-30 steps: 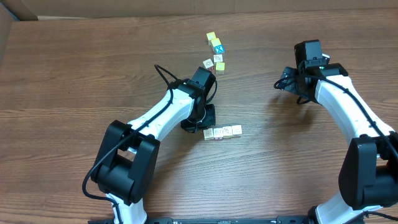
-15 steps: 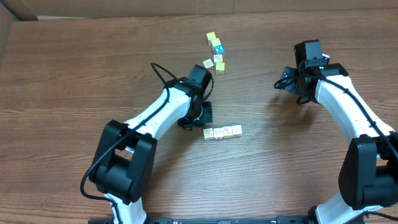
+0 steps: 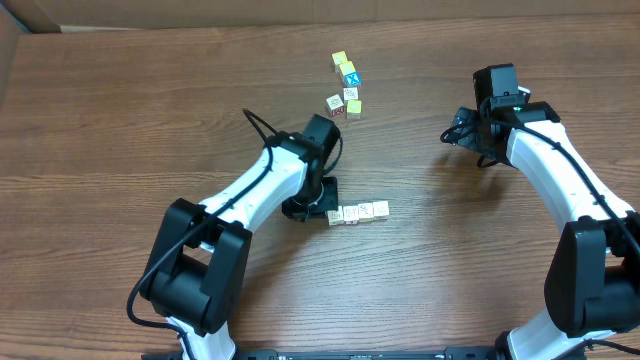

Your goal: Flip 4 blocks

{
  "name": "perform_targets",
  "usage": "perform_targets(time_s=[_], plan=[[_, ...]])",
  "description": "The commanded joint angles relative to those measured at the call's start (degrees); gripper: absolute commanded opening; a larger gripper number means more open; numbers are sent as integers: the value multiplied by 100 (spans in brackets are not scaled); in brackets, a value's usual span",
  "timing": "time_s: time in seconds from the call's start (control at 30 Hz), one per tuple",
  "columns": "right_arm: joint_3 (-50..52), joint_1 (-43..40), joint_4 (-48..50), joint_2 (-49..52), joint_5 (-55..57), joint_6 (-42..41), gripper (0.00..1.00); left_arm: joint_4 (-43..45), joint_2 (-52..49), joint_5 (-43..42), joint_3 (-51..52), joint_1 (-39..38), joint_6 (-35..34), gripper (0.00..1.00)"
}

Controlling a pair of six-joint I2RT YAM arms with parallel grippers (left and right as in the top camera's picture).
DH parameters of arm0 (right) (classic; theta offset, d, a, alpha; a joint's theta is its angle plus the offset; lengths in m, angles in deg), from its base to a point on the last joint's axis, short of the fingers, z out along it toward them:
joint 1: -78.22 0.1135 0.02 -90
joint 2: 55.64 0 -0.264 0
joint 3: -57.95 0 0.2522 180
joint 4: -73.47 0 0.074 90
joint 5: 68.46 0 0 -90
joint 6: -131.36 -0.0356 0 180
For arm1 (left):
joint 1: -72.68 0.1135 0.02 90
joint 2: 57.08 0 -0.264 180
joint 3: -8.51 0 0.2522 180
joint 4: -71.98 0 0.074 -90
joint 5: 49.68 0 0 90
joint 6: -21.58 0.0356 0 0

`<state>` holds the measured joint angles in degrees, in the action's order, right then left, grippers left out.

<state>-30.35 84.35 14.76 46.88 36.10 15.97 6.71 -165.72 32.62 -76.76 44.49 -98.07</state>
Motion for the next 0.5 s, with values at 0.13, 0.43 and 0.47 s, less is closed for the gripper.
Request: perform_targets(time_s=[0.13,0.43,0.47], plan=[[-90,11,33,-39,83,33,100,107,96,31,52,-33,-20,4],[-90,11,33,-39,83,35,100,-46,201,111,-22,87,-15,4],[-90,11,33,-39,83,33,100,-79,278,120,-50,144,-15,4]])
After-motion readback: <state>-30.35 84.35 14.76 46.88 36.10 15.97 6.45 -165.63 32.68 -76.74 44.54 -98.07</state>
